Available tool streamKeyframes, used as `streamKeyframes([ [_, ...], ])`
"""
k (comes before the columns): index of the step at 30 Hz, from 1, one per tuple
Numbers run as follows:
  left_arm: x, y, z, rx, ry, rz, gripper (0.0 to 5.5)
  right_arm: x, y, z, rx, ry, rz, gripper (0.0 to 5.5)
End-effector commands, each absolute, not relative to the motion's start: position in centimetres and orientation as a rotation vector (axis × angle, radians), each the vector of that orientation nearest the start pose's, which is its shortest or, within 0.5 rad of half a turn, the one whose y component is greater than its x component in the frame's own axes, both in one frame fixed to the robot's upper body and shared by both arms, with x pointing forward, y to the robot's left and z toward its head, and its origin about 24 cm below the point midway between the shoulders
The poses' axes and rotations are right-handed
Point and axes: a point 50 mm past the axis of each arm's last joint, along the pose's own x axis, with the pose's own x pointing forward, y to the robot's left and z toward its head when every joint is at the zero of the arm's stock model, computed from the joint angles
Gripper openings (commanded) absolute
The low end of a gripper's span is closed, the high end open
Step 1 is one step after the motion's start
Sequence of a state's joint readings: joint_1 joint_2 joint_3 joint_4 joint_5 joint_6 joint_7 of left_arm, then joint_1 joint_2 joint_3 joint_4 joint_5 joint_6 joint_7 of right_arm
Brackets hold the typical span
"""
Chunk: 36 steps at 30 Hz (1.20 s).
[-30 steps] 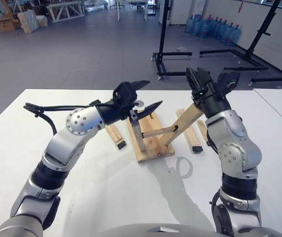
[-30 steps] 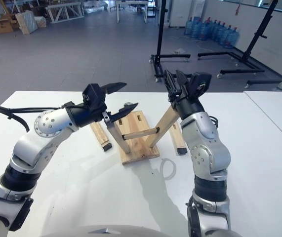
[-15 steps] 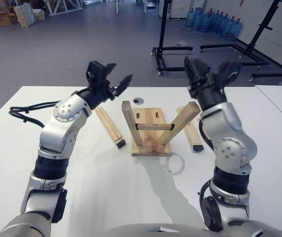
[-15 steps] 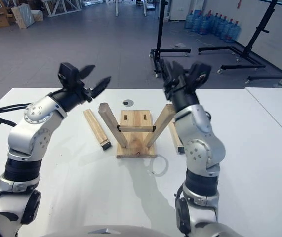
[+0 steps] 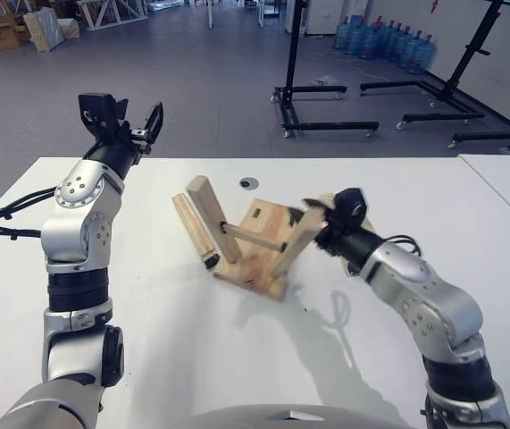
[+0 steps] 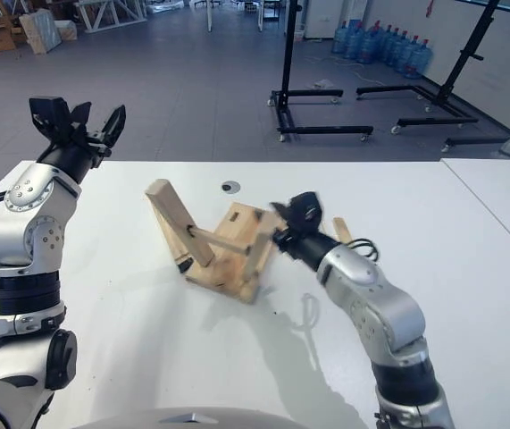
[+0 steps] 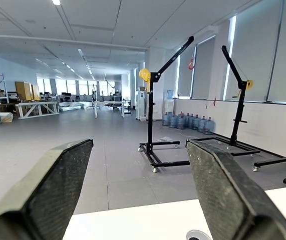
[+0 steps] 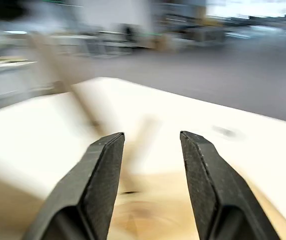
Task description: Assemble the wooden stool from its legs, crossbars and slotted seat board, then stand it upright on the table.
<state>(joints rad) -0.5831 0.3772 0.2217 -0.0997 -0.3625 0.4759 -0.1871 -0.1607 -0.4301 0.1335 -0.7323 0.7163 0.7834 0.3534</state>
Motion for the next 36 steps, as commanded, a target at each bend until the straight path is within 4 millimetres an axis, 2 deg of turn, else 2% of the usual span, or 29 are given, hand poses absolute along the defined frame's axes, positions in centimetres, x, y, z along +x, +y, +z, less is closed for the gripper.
streamKeyframes([
  [1, 32.1, 20.0, 20.9, -0.002, -0.239, -0.220, 3.41, 21.0, -10.3, 15.0, 0.013, 0.098, 0.963, 2.05],
  [4, 31.7, 21.5, 20.8, 0.012, -0.225, -0.174, 3.41, 22.5, -11.4, 14.6, -0.010, 0.095, 0.841, 2.05],
  [6, 31.3, 21.6, 20.6, 0.009, -0.207, -0.207, 3.41, 22.9, -11.8, 14.1, -0.021, 0.097, 0.789, 2.05],
  [9, 28.9, 20.6, 21.4, -0.111, -0.250, -0.468, 3.41, 23.0, -12.2, 13.2, -0.016, 0.124, 0.738, 2.05],
  [12, 27.2, 21.1, 23.2, -0.213, -0.286, -0.645, 3.41, 22.8, -12.5, 12.8, 0.001, 0.141, 0.712, 2.05],
  [14, 26.2, 20.8, 22.6, -0.157, -0.215, -0.760, 3.41, 22.9, -12.5, 12.8, 0.009, 0.138, 0.706, 2.05],
  [15, 26.2, 20.6, 21.7, -0.053, -0.157, -0.780, 3.41, 22.9, -12.5, 12.9, 0.015, 0.138, 0.704, 2.05],
  [17, 26.9, 20.3, 20.4, 0.151, -0.099, -0.773, 3.41, 22.8, -12.3, 12.8, 0.020, 0.140, 0.705, 2.05],
  [19, 28.1, 20.1, 19.8, 0.270, -0.100, -0.741, 3.41, 22.8, -12.1, 12.8, 0.022, 0.142, 0.713, 2.05],
  [21, 30.3, 20.2, 18.6, 0.415, -0.102, -0.674, 3.41, 22.9, -11.9, 12.7, 0.028, 0.139, 0.710, 2.05],
  [23, 32.7, 19.9, 18.5, 0.487, -0.140, -0.621, 3.41, 23.1, -11.9, 12.5, 0.009, 0.146, 0.710, 2.05],
  [26, 35.5, 17.9, 19.2, 0.444, -0.200, -0.626, 3.41, 23.2, -11.9, 11.3, -0.144, 0.191, 0.725, 2.05],
  [28, 36.5, 15.9, 18.7, 0.414, -0.206, -0.670, 3.41, 23.0, -11.0, 11.2, -0.154, 0.189, 0.760, 2.05],
  [30, 36.7, 14.3, 18.2, 0.409, -0.213, -0.724, 3.41, 22.9, -10.5, 10.9, -0.170, 0.189, 0.785, 2.05],
  [36, 36.2, 10.2, 16.9, 0.351, -0.207, -0.868, 3.41, 22.8, -10.6, 10.5, -0.195, 0.191, 0.779, 2.05],
])
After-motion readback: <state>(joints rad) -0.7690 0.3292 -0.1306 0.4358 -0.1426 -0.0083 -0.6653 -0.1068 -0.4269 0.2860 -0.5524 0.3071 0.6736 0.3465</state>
